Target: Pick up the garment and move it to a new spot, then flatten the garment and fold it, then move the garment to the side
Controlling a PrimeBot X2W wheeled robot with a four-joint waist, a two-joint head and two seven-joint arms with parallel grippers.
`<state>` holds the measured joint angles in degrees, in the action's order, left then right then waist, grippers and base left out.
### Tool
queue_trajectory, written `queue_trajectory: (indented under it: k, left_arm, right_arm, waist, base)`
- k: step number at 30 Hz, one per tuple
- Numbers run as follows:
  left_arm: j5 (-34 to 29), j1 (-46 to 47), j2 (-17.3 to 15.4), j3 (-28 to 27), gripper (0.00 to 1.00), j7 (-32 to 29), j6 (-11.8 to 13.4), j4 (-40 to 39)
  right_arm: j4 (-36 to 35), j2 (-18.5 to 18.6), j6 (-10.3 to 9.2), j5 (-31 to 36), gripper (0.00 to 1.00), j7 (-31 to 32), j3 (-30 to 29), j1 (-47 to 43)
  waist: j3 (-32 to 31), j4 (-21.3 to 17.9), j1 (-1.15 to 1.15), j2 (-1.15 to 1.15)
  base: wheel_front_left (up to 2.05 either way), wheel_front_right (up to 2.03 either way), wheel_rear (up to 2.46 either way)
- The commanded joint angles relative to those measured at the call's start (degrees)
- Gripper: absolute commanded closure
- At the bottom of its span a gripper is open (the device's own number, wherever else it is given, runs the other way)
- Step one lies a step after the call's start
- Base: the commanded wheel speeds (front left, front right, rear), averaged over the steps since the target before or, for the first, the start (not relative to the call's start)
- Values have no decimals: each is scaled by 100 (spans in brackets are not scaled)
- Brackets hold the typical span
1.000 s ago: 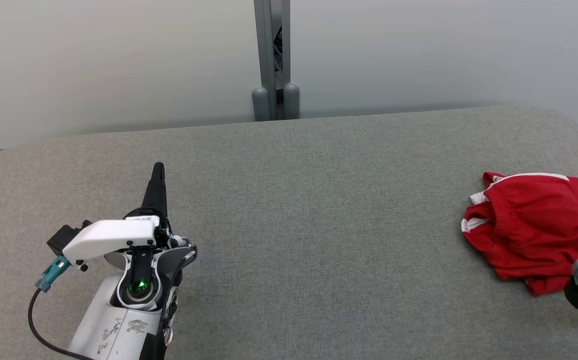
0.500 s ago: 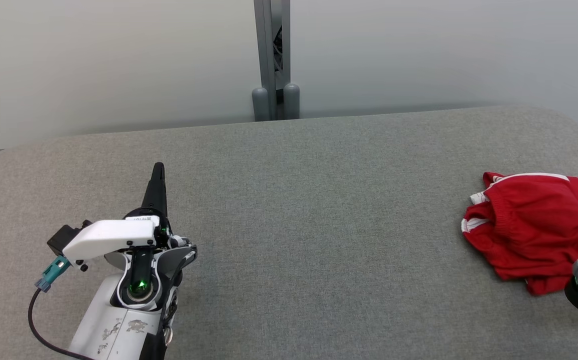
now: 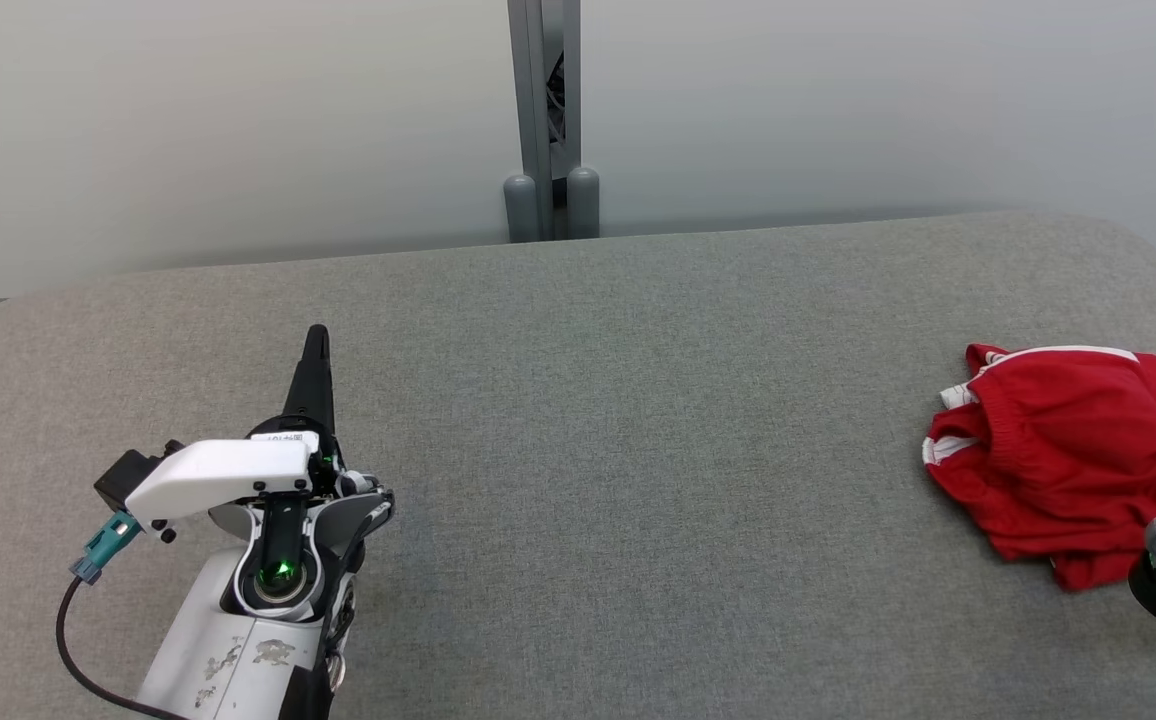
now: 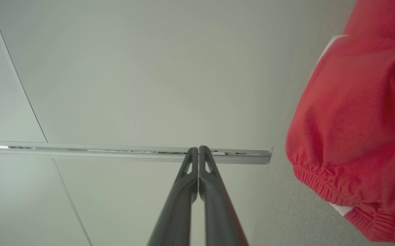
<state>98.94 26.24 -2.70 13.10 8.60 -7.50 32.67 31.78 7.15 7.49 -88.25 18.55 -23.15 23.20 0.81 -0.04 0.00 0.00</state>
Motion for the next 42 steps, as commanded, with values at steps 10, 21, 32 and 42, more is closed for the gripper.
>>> queue_trajectory:
  k: [10,21,32,42]
  left_arm:
    - [-2,46,-13,-19,100,-4,-24,13]
    - [-1,46,-13,-19,100,-4,-24,12]
    - [-1,46,-13,-19,100,-3,-24,12]
    - [-1,46,-13,-18,100,-3,-24,11]
  right_arm:
    - [-9,43,0,-46,100,-30,34,14]
    - [-8,52,0,-57,100,-40,45,8]
    - [-8,60,0,-66,100,-49,54,4]
    - [-8,65,0,-77,100,-58,62,1]
  waist:
    - [0,0,0,0]
    - [0,0,0,0]
    - [0,0,0,0]
    - [0,0,0,0]
  base:
    - [0,0,0]
    - [0,0,0]
    - [0,0,0]
    - [0,0,0]
